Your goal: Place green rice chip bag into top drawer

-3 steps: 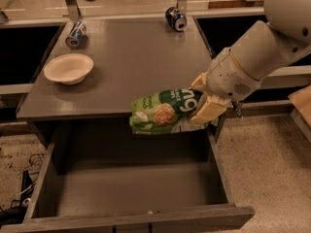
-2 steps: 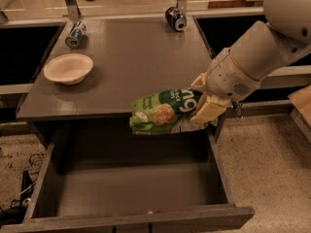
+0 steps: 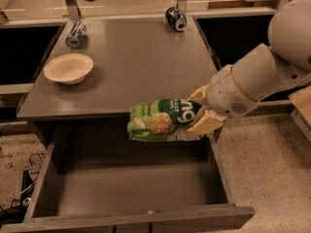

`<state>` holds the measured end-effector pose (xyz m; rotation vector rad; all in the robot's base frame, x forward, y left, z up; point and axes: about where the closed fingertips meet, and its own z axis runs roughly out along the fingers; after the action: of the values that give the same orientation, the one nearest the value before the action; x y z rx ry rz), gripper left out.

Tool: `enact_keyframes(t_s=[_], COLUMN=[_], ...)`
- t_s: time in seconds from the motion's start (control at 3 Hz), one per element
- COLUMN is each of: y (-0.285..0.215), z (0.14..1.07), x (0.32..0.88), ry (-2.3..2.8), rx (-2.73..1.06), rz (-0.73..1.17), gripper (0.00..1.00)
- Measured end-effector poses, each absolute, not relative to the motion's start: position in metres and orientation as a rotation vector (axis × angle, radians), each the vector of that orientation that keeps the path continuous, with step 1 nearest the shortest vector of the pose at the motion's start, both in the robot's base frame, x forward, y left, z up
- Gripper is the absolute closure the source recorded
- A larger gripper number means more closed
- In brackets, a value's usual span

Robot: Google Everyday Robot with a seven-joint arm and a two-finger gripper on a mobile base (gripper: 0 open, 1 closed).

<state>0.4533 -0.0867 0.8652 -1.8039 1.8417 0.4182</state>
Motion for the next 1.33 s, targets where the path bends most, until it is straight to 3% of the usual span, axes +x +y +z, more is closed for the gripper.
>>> enact_keyframes(t_s=[1.33], y=[-0.097], z=[0.781], x=[0.442], ry=[1.939], rx=[-1.688], rz=[0.449], gripper=[1.0])
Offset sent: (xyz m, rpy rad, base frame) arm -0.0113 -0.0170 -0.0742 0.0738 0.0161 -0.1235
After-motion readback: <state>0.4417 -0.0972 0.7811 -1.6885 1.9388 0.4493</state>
